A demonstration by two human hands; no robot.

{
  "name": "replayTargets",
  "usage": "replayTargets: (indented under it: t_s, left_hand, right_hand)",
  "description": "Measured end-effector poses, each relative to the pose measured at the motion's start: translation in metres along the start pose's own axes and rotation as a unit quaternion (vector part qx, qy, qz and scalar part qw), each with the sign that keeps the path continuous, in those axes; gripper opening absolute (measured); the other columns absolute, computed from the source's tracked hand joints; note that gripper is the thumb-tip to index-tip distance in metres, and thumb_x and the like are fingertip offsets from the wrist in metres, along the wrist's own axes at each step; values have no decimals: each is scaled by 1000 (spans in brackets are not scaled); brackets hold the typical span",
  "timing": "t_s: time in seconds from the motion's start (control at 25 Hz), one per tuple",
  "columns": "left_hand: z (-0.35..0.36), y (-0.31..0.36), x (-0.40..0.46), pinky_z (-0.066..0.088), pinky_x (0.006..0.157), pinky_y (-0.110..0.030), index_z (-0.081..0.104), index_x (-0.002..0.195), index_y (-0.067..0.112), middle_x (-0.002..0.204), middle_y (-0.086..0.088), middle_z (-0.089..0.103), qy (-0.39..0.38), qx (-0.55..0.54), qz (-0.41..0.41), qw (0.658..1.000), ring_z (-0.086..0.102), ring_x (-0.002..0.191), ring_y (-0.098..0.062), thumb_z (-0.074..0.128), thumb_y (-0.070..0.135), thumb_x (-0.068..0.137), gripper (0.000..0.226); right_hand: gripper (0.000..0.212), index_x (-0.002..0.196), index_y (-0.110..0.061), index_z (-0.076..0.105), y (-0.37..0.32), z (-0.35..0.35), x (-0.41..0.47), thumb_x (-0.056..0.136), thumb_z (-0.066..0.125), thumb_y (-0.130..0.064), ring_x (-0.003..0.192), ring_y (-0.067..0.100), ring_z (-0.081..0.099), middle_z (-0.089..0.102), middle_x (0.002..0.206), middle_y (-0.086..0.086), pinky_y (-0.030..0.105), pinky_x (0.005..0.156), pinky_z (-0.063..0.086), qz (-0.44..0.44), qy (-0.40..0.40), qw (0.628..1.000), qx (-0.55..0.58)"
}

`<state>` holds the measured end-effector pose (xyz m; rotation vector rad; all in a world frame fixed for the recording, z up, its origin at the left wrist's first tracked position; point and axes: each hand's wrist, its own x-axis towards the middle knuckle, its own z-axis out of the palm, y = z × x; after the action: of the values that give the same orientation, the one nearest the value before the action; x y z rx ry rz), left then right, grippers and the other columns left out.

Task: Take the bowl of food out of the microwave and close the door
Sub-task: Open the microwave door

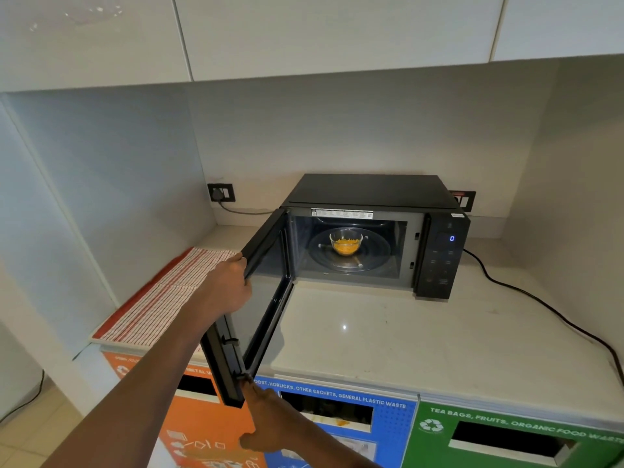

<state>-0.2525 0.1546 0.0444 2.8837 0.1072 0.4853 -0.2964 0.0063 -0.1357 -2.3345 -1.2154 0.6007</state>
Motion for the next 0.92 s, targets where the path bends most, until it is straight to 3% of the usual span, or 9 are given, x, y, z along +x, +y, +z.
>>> replayTargets:
  t_s: [0.24, 0.32, 0.36, 0.4, 0.44, 0.52, 0.6, 0.68, 0.92]
  left_hand:
    - [2, -2, 2, 17, 42, -14, 59, 75, -2, 63, 5, 41, 51, 18, 2, 999, 30, 46, -1, 61, -5, 77, 4]
    - [8, 3, 4, 32, 45, -19, 54, 71, 1, 70, -8, 56, 57, 30, -23, 998, 48, 51, -12, 60, -2, 77, 8]
    - [13, 6, 7, 45, 56, -26, 59, 79, 0, 85, -15, 64, 55, 62, -34, 996, 61, 68, -23, 59, 4, 79, 3]
    - [19, 10, 9, 53, 77, -35, 62, 96, -3, 105, -21, 65, 53, 116, -52, 990, 64, 93, -31, 58, 11, 83, 20]
    - [27, 13, 11, 47, 100, -42, 56, 117, -6, 126, -25, 59, 35, 180, -71, 980, 56, 117, -36, 55, 19, 86, 40]
    - [45, 24, 15, 20, 119, -49, 25, 145, -6, 155, -27, 26, 24, 229, -74, 970, 24, 145, -38, 50, 31, 90, 70]
    - [63, 35, 20, 3, 120, -50, 2, 149, -2, 160, -25, -1, 12, 237, -46, 970, -2, 149, -37, 44, 36, 93, 81]
    - [84, 49, 29, -2, 120, -49, -4, 149, -2, 160, -23, -10, -5, 232, -26, 972, -11, 149, -35, 41, 36, 95, 80]
    - [124, 70, 59, 16, 123, -44, 14, 150, -2, 161, -20, 12, -33, 96, -45, 994, 6, 150, -33, 43, 26, 97, 66]
  right_hand:
    - [103, 152, -18, -3, 7, -8, 7, 83, 73, -23, 116, 43, 41, 28, 151, 18, 50, 81, 43, -18, -28, 999, 14]
    - [102, 152, -19, 0, 14, -13, 7, 82, 73, -21, 115, 45, 43, 30, 151, 19, 50, 82, 44, -29, -29, 999, 8]
    - [101, 152, -19, 2, 18, -15, 8, 81, 74, -20, 114, 45, 45, 33, 148, 21, 51, 83, 45, -34, -27, 999, 2]
    - [101, 152, -19, 3, 23, -18, 8, 81, 74, -19, 112, 45, 47, 39, 143, 24, 51, 82, 46, -37, -23, 999, -3]
    - [100, 152, -18, 3, 29, -22, 7, 81, 74, -18, 109, 46, 48, 42, 137, 26, 51, 81, 47, -39, -19, 999, -6]
    - [94, 152, -10, 6, 46, -31, 5, 84, 70, -19, 118, 46, 44, 37, 144, 26, 53, 92, 46, -25, -6, 1000, -13]
    - [84, 150, -2, 12, 67, -43, 0, 87, 65, -20, 134, 41, 35, 27, 155, 22, 48, 108, 38, 7, 25, 1000, -9]
    - [80, 150, -3, 15, 93, -58, -6, 88, 61, -20, 139, 36, 31, 24, 157, 19, 43, 114, 33, 43, 69, 997, -4]
    - [76, 151, -8, 16, 169, -111, -16, 89, 57, -24, 143, 31, 27, 21, 160, 12, 39, 116, 28, 127, 146, 981, -20]
